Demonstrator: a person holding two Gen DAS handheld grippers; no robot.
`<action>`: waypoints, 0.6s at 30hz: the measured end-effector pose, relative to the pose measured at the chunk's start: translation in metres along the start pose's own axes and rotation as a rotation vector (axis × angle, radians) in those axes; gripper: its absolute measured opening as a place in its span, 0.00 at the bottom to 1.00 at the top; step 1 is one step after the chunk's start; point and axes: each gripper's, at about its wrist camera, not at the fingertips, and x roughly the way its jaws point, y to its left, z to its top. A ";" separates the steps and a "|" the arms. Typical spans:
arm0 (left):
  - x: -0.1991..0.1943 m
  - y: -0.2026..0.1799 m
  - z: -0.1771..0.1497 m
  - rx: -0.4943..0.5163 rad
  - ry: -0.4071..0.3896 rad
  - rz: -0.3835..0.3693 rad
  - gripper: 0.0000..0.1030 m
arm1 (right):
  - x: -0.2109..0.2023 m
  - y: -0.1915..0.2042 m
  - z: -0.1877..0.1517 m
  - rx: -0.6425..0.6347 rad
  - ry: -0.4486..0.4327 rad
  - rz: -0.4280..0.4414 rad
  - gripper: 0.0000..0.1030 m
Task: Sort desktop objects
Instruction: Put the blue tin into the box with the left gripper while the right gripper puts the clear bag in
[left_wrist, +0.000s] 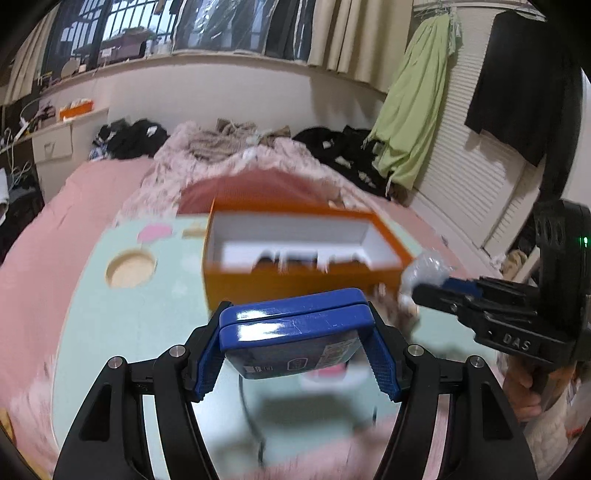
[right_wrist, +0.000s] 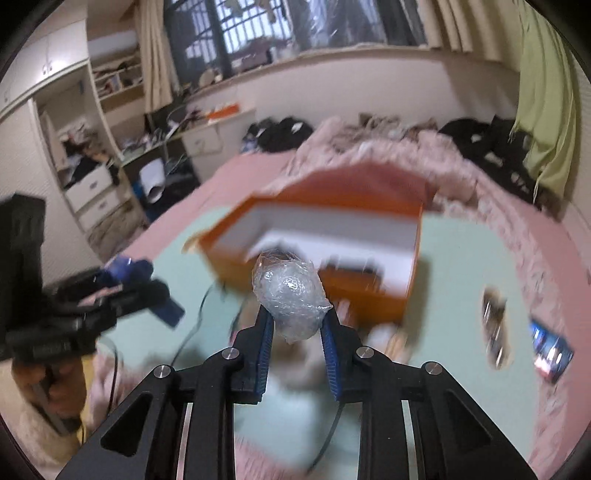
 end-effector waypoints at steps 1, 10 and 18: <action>0.009 0.000 0.014 -0.003 -0.008 0.005 0.65 | 0.011 -0.004 0.016 0.002 0.000 -0.029 0.24; 0.090 0.024 0.042 -0.095 0.071 0.101 0.73 | 0.077 -0.034 0.023 0.020 0.088 -0.179 0.66; 0.053 0.022 0.028 -0.088 0.001 0.006 0.77 | 0.032 -0.023 0.003 -0.018 -0.035 -0.195 0.78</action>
